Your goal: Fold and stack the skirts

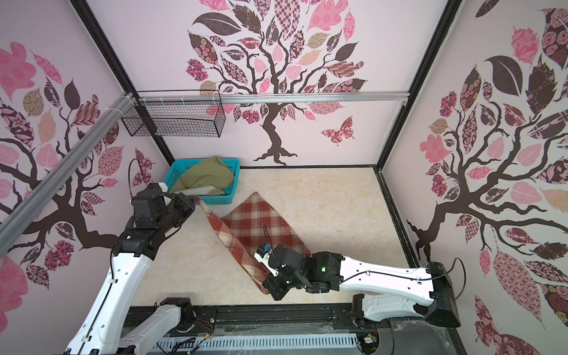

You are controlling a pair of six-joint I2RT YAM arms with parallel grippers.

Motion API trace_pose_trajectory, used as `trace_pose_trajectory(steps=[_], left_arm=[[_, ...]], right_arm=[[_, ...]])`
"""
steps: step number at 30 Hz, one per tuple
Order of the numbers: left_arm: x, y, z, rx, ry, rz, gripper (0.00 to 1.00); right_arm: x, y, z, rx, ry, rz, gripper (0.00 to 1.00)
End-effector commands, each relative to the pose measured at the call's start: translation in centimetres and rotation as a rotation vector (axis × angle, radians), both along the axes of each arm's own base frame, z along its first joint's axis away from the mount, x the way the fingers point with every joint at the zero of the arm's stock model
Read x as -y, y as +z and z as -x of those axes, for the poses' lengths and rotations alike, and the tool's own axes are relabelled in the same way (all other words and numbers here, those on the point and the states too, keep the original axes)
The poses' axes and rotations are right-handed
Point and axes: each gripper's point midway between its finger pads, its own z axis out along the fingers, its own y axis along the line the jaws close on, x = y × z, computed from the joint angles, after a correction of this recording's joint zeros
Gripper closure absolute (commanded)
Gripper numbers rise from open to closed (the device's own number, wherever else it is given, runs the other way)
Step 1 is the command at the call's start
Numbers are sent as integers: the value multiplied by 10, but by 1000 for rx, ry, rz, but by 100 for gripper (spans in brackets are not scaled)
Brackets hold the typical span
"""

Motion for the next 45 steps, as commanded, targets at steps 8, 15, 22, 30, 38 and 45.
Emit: trace_pose_trajectory(steps=[8,15,22,30,38,45], left_arm=[[19,-12,-49,-13,-49,0,100],[49,-31,-90,-65,-101,-10,100],[71,-50,-127,-108,-141,12,100],[92,-79,-157,-166,-180,36,100],[102,-106,-176,-208,-190,33,100],[104,-117,-187,-217,-191,21,100]], right_arm=[[19,-1,-36,-14,-58,-30,100],[37,-10,-61,-51,-110,-18,100],[64,-17,-91,-87,-194,-26,100],[80,-44,-104,-113,-231,51,100],[87,-62,-109,-127,-264,83,100],[94,-71,-121,-129,-287,120,100]])
